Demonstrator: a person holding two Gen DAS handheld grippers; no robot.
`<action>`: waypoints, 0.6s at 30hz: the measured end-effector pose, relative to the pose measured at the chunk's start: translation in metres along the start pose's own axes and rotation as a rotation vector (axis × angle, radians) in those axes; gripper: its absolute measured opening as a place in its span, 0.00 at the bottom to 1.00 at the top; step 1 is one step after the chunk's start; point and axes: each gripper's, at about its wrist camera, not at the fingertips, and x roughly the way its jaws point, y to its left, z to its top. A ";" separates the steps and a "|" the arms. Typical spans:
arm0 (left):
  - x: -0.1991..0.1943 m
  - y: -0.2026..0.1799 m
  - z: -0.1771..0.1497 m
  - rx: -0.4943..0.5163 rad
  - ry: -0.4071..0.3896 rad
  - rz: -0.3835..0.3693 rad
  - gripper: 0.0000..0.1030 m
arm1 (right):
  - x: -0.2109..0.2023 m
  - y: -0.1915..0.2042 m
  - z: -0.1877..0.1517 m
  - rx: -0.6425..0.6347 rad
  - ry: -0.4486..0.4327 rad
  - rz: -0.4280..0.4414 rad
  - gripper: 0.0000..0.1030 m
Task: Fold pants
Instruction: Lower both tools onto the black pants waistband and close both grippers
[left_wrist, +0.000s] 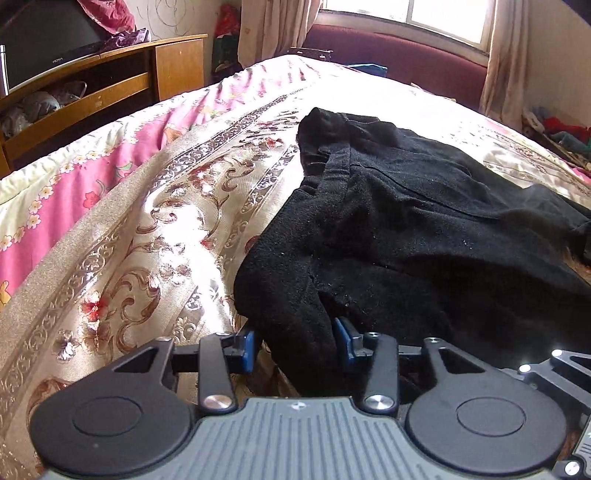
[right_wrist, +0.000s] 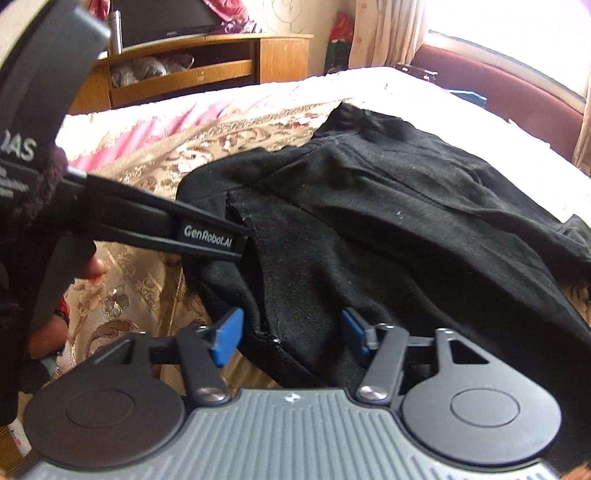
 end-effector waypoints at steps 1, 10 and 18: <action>-0.001 0.006 0.000 -0.013 -0.002 -0.021 0.50 | 0.004 0.003 0.001 0.000 0.009 -0.003 0.37; -0.019 0.037 0.000 -0.013 -0.021 0.016 0.46 | 0.019 0.048 0.018 -0.009 0.056 0.129 0.06; -0.053 0.009 0.003 0.107 -0.102 0.060 0.47 | -0.021 0.012 0.012 0.174 0.008 0.158 0.12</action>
